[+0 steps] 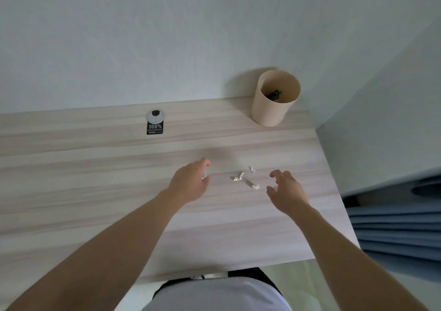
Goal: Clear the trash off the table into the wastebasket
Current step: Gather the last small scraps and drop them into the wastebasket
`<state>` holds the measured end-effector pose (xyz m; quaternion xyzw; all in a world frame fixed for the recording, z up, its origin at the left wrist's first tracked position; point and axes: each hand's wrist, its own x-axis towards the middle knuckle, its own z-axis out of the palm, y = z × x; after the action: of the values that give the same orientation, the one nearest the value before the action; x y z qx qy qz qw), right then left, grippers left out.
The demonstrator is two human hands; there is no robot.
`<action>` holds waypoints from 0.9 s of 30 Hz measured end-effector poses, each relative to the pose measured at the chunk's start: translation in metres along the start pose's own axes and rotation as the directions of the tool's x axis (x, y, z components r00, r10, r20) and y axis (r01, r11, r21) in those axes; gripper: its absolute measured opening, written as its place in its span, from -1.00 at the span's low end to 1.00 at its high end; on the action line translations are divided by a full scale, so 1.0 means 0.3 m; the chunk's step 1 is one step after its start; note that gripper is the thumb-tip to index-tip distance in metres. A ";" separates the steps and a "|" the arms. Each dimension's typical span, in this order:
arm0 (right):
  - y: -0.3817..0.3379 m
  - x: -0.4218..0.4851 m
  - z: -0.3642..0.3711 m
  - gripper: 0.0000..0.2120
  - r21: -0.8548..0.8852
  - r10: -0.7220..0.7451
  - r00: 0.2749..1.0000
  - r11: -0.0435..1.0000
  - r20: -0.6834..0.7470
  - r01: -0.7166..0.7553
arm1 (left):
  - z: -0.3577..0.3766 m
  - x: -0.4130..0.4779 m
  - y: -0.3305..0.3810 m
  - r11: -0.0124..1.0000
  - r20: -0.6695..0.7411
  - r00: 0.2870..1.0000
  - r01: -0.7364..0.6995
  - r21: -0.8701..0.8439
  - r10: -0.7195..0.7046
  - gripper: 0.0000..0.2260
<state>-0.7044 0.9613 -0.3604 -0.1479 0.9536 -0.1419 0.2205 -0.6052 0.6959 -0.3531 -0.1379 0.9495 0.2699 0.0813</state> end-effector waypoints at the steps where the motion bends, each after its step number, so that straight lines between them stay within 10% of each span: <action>1: 0.016 0.011 0.008 -0.64 0.009 -0.005 1.000 1.000 0.016 0.005 | 0.018 0.011 0.011 1.000 0.016 1.000 0.005 0.015 -0.005 -0.67; 27: 0.037 0.149 0.197 -0.87 0.087 -0.104 0.980 0.992 0.171 0.090 | 0.363 0.216 0.123 0.993 0.180 0.977 0.119 -0.010 -0.115 -0.80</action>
<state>-0.7177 0.9439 -0.4320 -0.1971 0.9159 -0.1766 0.3018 -0.6693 0.7700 -0.4414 -0.1698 0.9257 0.2858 0.1806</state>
